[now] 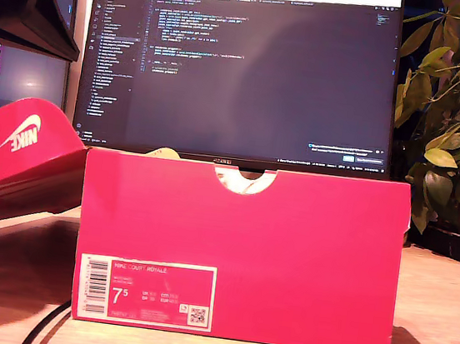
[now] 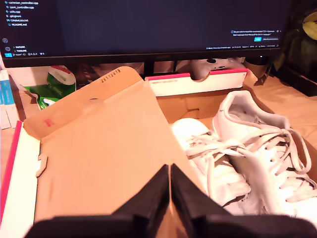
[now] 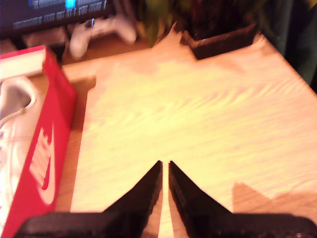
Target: Pack the white shoes by picking the first shoe and placing it inside the red shoebox, left side, then picking and rotating the second shoe and placing it in the shoebox
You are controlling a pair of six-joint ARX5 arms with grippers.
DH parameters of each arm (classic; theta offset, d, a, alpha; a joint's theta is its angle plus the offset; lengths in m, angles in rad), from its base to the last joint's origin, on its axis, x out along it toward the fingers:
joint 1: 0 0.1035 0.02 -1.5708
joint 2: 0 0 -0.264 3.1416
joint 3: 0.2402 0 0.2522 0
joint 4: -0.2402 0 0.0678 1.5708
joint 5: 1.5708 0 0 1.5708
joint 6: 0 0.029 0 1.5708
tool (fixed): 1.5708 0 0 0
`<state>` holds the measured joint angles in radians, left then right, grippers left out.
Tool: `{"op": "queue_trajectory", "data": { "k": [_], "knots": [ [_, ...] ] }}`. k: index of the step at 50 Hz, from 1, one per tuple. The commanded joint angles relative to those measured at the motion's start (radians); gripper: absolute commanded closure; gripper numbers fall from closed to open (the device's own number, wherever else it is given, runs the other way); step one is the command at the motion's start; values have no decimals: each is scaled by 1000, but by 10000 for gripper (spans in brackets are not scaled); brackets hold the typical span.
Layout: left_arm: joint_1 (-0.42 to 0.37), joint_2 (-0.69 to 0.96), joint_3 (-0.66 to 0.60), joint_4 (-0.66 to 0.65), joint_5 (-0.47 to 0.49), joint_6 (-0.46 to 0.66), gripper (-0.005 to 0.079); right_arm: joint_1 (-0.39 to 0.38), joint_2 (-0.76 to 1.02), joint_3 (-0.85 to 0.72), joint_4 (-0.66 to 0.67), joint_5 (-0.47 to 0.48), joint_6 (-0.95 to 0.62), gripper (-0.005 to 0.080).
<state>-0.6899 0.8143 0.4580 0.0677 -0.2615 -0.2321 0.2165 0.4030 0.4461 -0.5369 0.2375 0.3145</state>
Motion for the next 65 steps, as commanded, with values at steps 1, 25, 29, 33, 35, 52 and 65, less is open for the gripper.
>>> {"op": "queue_trajectory", "data": {
  "k": [1,25,29,33,35,52,65],
  "knots": [
    [4,4,4,7,3,5,761,1,0,-8,8,-3,3,762],
    [4,4,4,-61,3,4,761,1,1,-8,-35,-3,2,762],
    [3,4,4,-80,3,4,761,1,1,-8,-45,-3,2,762],
    [4,4,4,-101,3,4,761,1,1,-8,-56,-3,2,762],
    [4,4,4,-112,3,4,761,1,1,-8,-61,-3,2,762],
    [4,4,4,-182,3,4,761,1,1,-8,-84,-3,2,762],
    [4,0,4,-238,3,4,761,1,6,-8,-129,-2,3,762]
  ]
}}
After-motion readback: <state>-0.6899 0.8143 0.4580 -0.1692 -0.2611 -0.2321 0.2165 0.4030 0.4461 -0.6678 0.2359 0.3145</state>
